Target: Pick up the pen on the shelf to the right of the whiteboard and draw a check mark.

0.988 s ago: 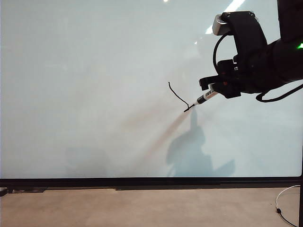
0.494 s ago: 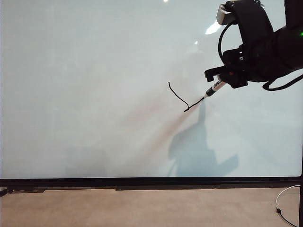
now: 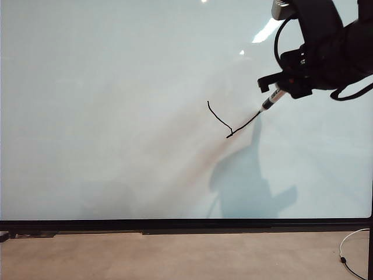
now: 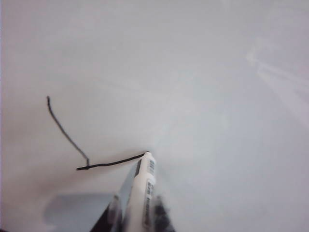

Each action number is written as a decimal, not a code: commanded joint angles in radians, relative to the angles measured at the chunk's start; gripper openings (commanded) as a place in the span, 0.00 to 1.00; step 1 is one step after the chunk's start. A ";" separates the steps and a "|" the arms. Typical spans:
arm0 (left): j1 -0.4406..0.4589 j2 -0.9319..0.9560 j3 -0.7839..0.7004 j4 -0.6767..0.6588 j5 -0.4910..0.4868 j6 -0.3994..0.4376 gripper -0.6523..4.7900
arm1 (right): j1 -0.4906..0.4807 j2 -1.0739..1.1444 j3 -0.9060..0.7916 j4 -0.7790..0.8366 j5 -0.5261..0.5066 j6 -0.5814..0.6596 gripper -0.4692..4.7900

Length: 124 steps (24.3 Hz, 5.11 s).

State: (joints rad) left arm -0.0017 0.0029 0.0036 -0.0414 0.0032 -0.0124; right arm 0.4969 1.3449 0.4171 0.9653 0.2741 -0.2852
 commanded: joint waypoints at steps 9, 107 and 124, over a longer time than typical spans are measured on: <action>0.000 0.000 0.003 0.013 0.000 0.005 0.11 | -0.021 -0.074 0.010 0.000 0.046 -0.046 0.07; 0.000 0.000 0.003 0.012 0.000 0.005 0.11 | -0.170 -1.344 -0.416 -0.931 -0.052 0.129 0.07; 0.000 0.000 0.003 0.013 0.000 0.005 0.11 | -0.475 -1.344 -0.417 -0.894 -0.215 0.147 0.07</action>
State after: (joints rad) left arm -0.0017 0.0029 0.0036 -0.0414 0.0032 -0.0120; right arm 0.0265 0.0017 -0.0029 0.0616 0.0532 -0.1425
